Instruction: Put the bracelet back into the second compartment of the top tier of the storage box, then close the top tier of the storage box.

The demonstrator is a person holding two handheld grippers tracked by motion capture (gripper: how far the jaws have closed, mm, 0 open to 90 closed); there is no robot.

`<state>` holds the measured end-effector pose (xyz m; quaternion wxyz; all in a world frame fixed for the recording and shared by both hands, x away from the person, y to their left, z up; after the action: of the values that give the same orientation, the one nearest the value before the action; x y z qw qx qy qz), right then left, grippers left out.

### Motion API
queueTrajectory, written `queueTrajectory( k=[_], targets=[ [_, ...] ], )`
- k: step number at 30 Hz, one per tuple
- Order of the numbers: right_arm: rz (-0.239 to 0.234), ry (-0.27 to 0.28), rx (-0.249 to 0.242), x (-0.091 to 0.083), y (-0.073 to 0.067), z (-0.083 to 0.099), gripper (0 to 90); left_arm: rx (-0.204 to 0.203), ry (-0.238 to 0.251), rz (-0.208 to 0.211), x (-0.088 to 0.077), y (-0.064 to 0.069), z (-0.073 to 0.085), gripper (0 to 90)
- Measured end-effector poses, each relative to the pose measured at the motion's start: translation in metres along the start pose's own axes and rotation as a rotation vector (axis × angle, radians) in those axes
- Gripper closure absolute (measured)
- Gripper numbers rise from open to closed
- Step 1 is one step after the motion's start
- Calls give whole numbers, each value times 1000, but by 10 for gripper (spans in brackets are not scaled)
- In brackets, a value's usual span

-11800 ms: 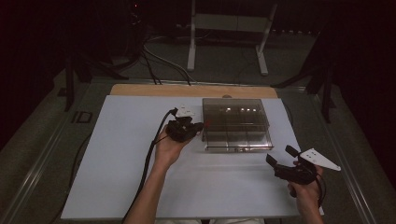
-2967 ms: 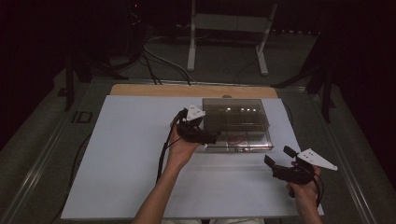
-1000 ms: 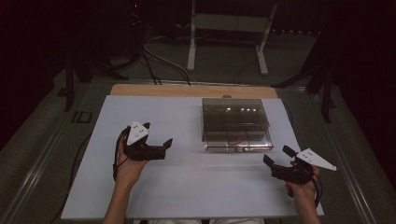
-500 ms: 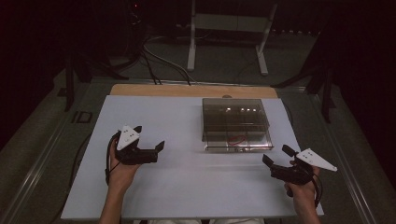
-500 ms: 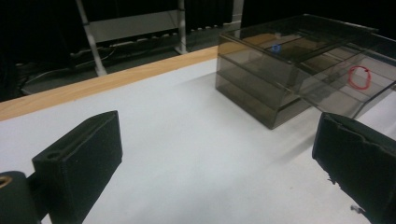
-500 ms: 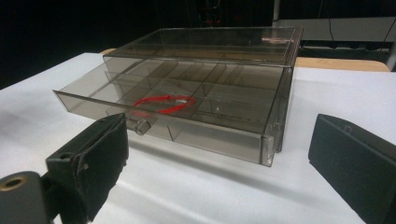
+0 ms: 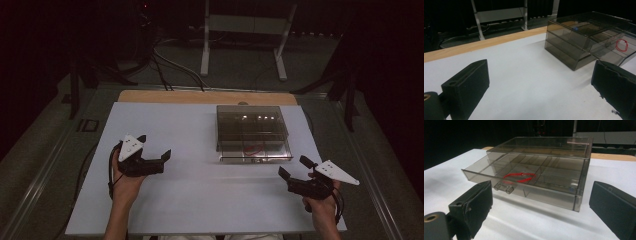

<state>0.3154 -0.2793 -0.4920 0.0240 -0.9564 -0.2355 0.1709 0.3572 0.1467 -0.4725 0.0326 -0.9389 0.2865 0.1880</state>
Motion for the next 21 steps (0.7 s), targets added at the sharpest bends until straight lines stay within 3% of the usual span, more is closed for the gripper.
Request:
queueTrajectory(
  k=[21],
  targets=[
    [-9,-46,-11,13,-25,5,86,-6,7,0,-1,1,-1,33]
  ],
)
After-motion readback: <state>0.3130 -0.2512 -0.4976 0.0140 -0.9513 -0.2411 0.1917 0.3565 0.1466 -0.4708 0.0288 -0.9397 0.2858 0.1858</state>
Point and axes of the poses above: each handheld gripper's, and its own axes: x roughly forward along the jaws, z roughly out of its underside, y roughly to its right, the point moved 8 cm from there along x, roughly forward along the jaws, and after that the axes turned 2 degrees about z, right-handed, at the moved point
